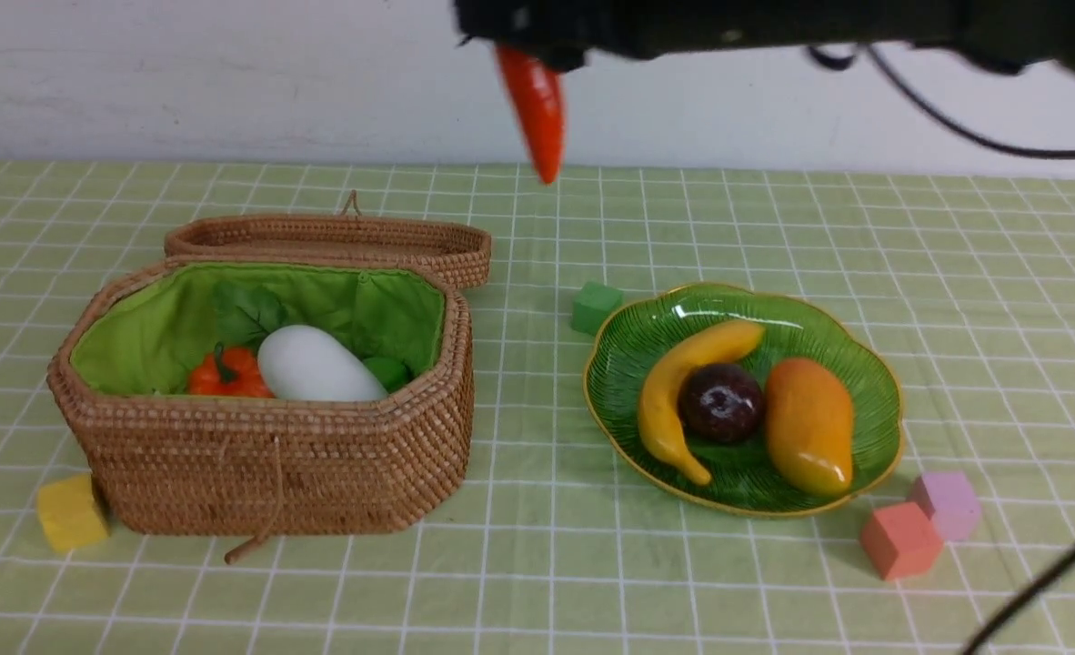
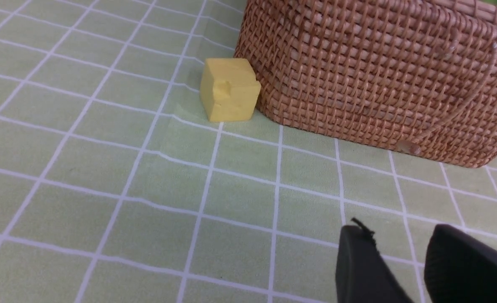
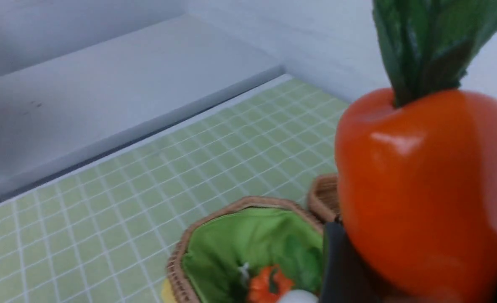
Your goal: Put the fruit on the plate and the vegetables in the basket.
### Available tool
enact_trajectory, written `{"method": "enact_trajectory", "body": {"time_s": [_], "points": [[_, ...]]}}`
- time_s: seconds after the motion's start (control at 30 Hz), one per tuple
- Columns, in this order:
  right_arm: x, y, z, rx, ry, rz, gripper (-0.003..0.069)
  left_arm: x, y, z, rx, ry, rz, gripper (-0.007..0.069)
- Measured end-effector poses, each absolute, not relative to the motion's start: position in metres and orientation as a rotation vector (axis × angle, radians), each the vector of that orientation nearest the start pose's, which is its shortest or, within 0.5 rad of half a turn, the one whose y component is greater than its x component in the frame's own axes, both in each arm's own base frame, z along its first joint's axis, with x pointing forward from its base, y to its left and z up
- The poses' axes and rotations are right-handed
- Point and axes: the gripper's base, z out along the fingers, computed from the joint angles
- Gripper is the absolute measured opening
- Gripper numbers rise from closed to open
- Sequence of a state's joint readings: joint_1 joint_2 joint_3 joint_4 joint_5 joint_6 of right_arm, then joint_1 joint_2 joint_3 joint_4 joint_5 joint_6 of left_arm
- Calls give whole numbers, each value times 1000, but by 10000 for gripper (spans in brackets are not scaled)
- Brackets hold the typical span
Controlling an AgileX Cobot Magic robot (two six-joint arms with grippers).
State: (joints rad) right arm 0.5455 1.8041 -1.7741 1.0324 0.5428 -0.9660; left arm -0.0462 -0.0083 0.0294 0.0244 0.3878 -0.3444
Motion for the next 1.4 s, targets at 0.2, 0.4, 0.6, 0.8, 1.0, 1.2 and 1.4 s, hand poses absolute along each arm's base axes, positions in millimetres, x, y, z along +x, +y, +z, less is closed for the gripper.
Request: {"method": "enact_trajectory", "body": {"time_s": [0.2, 0.4, 0.6, 0.8, 1.0, 1.2, 1.4], "points": [[371, 327, 343, -998, 1694, 864, 359, 52, -2, 169, -267, 1881, -242, 237], [388, 342, 303, -1065, 1735, 779, 359, 52, -2, 169, -267, 1881, -242, 237], [392, 342, 297, -1071, 1735, 729, 359, 52, -2, 169, -267, 1881, -242, 237], [393, 342, 298, -1065, 1734, 726, 512, 52, -2, 169, -267, 1881, -242, 237], [394, 336, 302, -1108, 1726, 700, 666, 52, -2, 169, -267, 1881, -242, 237], [380, 286, 352, -1206, 1814, 594, 588, 52, -2, 169, -267, 1881, -242, 239], [337, 205, 428, -1027, 2086, 359, 258, 52, -2, 169, -267, 1881, -242, 239]]}}
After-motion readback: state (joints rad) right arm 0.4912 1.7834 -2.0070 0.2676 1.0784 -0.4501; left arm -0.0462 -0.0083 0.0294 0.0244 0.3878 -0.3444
